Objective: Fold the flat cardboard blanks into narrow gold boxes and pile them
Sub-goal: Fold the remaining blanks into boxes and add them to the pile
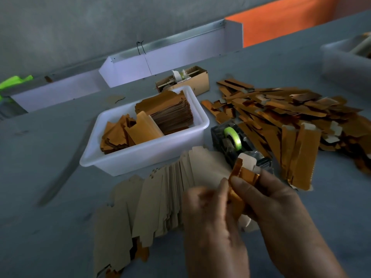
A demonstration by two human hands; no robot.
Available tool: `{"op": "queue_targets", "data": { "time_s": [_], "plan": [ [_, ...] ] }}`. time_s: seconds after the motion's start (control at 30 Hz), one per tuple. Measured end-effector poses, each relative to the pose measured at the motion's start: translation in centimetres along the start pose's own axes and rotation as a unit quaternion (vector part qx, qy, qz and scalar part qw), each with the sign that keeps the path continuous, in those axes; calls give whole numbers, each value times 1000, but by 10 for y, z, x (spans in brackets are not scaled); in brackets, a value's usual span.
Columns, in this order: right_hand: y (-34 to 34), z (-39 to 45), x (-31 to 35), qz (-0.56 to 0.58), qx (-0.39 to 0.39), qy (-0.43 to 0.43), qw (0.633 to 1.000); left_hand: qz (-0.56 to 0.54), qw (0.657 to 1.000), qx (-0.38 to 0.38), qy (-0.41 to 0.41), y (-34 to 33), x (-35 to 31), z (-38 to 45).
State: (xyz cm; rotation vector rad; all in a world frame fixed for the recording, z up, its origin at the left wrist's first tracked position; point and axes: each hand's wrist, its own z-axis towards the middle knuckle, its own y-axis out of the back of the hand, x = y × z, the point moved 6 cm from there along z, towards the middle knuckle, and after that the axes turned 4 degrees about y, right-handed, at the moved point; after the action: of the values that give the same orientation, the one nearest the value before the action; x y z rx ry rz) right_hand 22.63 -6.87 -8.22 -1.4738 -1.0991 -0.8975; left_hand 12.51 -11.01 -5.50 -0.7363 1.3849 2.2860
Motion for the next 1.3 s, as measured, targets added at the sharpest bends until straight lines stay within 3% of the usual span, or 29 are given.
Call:
{"op": "queue_targets", "data": {
  "time_s": [0.07,0.13,0.17,0.27,0.4,0.47,0.57,0.67,1.13,1.2,1.3],
  "plan": [
    [-1,-1,0,27,5,-9,1000,-107,988,29,110,7,6,6],
    [-1,0,2,21,16,-5,1000,-238,935,122,235,2,17,8],
    [-1,0,4,4,26,-3,1000,-263,917,162,251,1,17,11],
    [6,3,16,-110,22,21,993,-281,904,211,245,2,14,18],
    [38,20,53,-283,-88,141,944,-320,889,177,275,-6,18,24],
    [51,35,61,-315,-104,143,933,-332,884,155,290,-10,21,27],
    [54,54,49,-302,-40,58,951,-357,870,139,311,-13,23,28],
    [50,63,37,-306,5,33,951,-371,863,138,314,-14,23,28],
    [44,73,30,-384,-9,50,922,-372,861,155,309,-12,22,26],
    [44,72,28,-352,-11,56,934,-371,863,155,306,-13,21,26],
    [45,67,16,-178,3,9,984,-368,865,154,303,-13,22,25]
  ]
}}
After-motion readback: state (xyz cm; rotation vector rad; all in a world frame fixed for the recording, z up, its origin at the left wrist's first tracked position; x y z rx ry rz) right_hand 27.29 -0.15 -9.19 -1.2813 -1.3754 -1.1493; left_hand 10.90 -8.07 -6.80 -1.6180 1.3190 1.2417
